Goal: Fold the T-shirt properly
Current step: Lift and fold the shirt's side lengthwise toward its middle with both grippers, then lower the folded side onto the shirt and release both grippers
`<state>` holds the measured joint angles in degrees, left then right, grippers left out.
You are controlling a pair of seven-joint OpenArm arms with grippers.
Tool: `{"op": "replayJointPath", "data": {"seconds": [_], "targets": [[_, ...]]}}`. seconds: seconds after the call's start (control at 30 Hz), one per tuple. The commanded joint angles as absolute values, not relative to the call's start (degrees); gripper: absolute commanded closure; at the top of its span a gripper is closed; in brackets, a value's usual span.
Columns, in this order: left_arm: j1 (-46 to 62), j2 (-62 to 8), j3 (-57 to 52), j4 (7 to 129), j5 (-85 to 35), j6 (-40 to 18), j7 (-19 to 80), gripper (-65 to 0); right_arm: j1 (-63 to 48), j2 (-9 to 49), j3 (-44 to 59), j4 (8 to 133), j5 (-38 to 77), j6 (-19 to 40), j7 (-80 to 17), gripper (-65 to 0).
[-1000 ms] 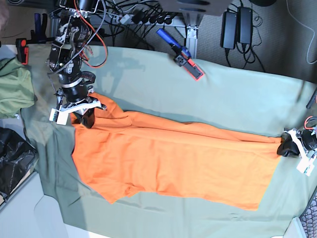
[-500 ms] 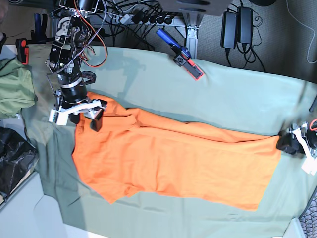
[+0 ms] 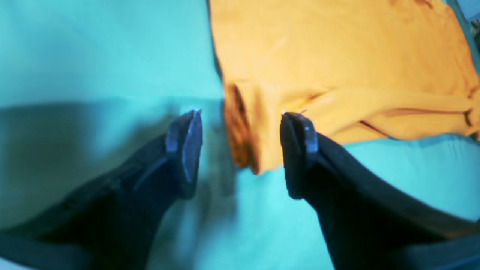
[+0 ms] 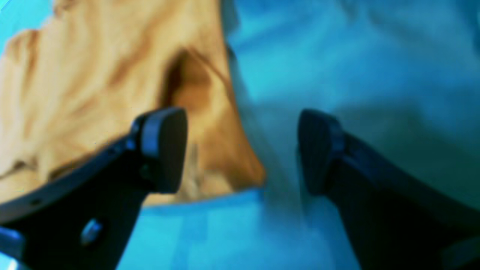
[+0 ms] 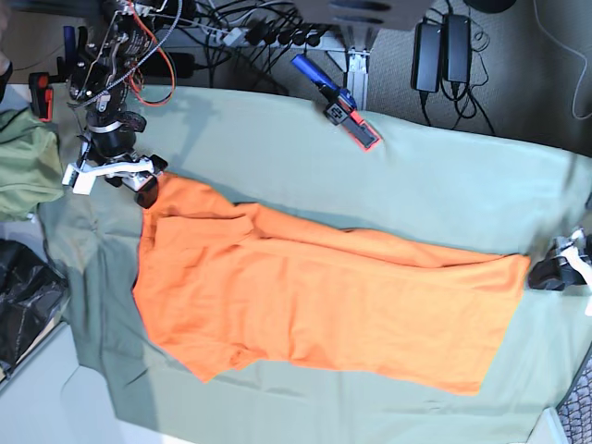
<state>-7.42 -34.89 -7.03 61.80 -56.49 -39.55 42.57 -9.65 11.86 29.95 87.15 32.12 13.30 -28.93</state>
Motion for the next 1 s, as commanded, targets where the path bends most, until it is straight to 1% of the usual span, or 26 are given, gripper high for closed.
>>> {"op": "replayJointPath", "data": {"seconds": [0.0,0.13,0.2,0.3,0.7,0.93,0.97], "targets": [[-8.56,-35.88,-7.4,62.5,-57.04,-40.0,40.53,-36.4,-8.75,12.34,30.26,87.37,33.71,14.79,-27.68,-44.6],[-8.58,-34.26,-7.4,61.98,-53.98,-40.0,38.72,-36.4,-8.75,11.49,30.24,84.73,35.35,15.66,-28.05,-44.5],[-8.73,-33.58,-7.4,60.49,-52.75,-40.0,37.26,-36.4,-8.78,10.87,30.24,83.94,36.73,16.99,-28.25,-44.5],[-9.89,-32.21,-7.4,57.41,-51.57,-40.0,37.04,-36.4,-8.75,10.26,30.11,83.88,37.78,17.41,-28.56,-44.5],[-10.31,-29.15,-7.4,55.81,-52.99,-40.0,38.04,-36.4,-8.73,10.26,23.81,83.88,37.98,18.44,-28.71,-44.5],[-10.31,-28.4,-4.6,55.86,-54.41,-40.0,39.22,-36.3,-8.4,10.26,23.11,83.88,37.95,18.46,-28.71,-44.5],[-10.31,-28.4,-4.29,55.88,-54.41,-40.0,39.2,-35.4,-8.32,10.26,23.11,83.88,37.98,18.46,-28.69,-44.4]]}}
